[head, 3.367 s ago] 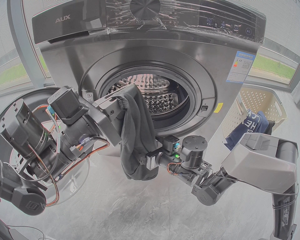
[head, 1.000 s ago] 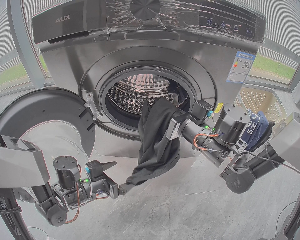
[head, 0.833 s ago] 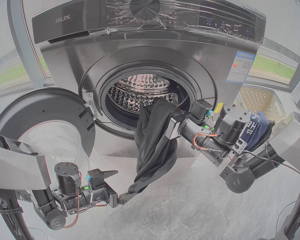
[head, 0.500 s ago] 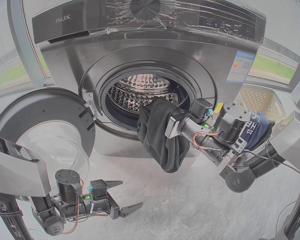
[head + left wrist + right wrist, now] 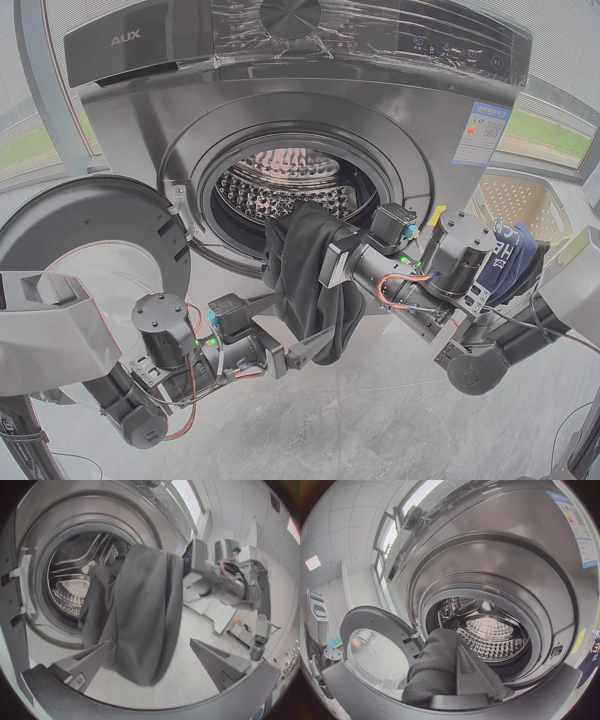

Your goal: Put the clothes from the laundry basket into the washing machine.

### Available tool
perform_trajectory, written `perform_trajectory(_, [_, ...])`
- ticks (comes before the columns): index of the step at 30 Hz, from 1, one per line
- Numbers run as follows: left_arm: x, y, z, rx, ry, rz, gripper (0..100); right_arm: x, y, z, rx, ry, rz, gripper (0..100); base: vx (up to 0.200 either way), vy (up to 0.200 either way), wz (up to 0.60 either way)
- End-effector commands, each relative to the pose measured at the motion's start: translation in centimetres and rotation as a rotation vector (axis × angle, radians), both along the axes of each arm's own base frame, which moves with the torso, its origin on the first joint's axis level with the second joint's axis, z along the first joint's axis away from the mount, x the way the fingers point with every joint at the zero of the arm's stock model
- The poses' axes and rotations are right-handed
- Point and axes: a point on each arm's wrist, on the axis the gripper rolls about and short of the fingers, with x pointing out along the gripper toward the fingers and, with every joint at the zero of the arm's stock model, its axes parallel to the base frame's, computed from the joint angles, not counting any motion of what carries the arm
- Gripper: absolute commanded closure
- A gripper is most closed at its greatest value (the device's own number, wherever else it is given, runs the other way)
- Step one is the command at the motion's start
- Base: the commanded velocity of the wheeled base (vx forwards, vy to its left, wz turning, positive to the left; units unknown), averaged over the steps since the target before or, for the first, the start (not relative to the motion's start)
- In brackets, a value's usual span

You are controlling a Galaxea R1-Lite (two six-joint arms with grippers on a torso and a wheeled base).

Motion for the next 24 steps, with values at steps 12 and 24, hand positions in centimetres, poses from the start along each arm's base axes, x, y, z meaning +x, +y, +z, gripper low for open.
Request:
perform_trajectory(12, [6.0,-2.0,-2.3,-0.055,-0.011,0.116,0,-1.7,1.0,-0.2,-0.008,0.009,0.049,100,0.0,0.0,0.0])
perform_trajectory(24, [9.0,-1.4,-3.1,-0.065,-0.032,0.214,0,-3.9,0.3,-0.3,-0.027,0.03,0.078,100,0.0,0.0,0.0])
